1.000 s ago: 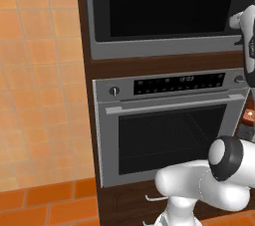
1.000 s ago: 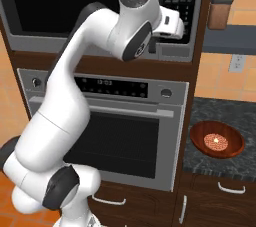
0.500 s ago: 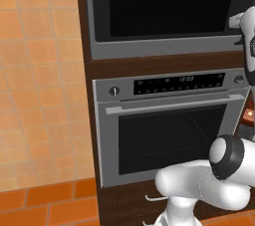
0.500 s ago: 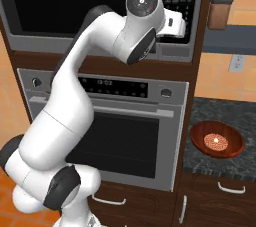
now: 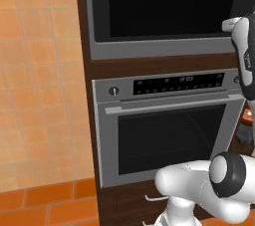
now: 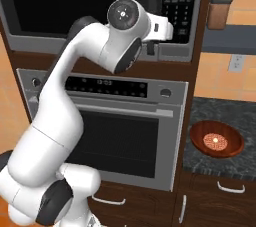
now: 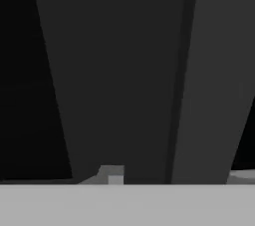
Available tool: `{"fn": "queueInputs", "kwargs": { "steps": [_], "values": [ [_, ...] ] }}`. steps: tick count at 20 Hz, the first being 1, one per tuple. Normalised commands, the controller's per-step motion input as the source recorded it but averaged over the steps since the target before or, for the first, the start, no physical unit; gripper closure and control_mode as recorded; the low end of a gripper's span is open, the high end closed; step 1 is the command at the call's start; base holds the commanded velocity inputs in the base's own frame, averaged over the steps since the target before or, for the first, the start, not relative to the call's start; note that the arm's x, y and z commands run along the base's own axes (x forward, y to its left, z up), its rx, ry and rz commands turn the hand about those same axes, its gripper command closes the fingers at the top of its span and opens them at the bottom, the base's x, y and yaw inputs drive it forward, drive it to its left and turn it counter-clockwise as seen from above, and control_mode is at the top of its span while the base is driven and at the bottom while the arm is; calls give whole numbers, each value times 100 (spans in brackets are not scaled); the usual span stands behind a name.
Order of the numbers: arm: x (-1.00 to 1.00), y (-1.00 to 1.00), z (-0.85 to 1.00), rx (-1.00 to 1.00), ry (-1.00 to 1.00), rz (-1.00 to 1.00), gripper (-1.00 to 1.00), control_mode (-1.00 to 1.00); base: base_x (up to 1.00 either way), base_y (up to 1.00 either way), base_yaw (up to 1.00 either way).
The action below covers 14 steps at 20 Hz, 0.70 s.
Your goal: Open the microwave, place the bowl with waffle inside the microwave, then close the microwave door and turn it on.
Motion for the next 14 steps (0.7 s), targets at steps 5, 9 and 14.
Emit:
{"fn": "queueInputs", "kwargs": {
  "steps": [5, 9, 14],
  "values": [
    [-98, 100, 6, 0, -20, -3, 100, -100, 0, 0, 0],
    [-100, 100, 8, -1, -27, -6, 100, -100, 0, 0, 0],
    [-100, 100, 12, 0, -20, -10, 100, -100, 0, 0, 0]
  ]
}}
